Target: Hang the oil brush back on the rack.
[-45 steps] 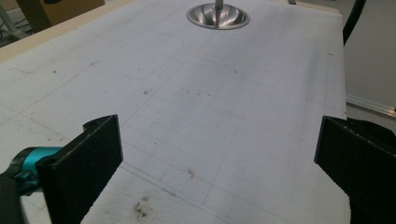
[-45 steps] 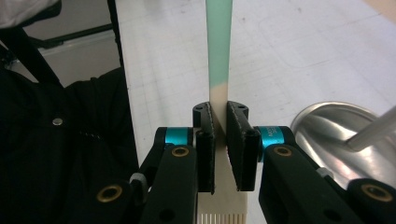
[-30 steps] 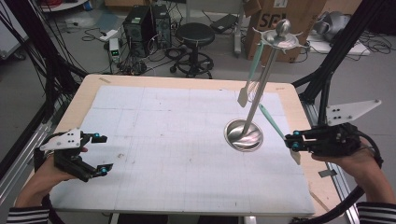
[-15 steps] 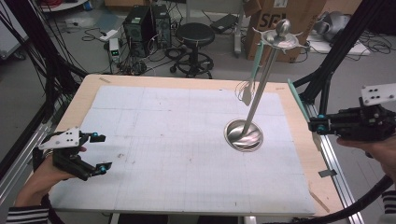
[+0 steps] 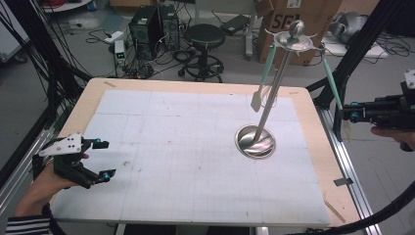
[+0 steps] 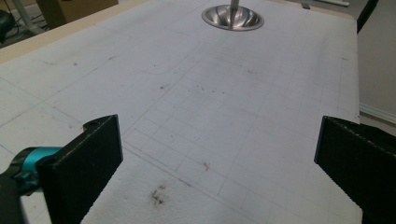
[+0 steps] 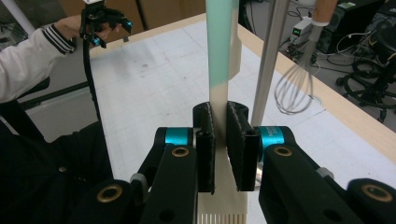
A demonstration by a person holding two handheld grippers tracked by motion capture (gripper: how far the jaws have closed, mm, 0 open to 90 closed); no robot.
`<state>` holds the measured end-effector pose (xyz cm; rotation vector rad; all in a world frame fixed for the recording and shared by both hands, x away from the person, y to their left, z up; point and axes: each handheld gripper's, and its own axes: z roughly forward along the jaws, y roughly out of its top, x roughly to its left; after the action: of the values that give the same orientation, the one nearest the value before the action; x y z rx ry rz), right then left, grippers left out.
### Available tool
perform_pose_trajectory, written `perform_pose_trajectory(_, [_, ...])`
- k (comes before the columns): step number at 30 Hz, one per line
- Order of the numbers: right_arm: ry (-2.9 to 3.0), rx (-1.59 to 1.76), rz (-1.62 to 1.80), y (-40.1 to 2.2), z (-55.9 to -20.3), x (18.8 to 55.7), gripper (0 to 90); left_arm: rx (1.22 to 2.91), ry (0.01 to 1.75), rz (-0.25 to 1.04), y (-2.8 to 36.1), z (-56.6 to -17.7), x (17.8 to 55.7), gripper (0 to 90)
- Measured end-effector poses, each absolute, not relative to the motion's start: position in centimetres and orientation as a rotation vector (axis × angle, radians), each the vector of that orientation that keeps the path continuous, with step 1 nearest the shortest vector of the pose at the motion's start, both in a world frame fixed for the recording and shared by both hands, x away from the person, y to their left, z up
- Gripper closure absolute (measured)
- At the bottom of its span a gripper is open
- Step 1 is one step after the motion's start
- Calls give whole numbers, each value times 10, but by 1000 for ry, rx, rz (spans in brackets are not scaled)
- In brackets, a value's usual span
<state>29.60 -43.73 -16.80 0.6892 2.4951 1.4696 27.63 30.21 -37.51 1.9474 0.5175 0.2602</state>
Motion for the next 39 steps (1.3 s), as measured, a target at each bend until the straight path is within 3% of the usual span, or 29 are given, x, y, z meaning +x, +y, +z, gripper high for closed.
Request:
perform_pose_trajectory(13, [2491, 745, 1415, -448, -153, 311, 818, 1967, 525, 262, 299, -377, 277, 16])
perform_pose_trajectory(39, [2513, 775, 1365, -450, -156, 332, 817, 1977, 529, 262, 298, -378, 277, 17])
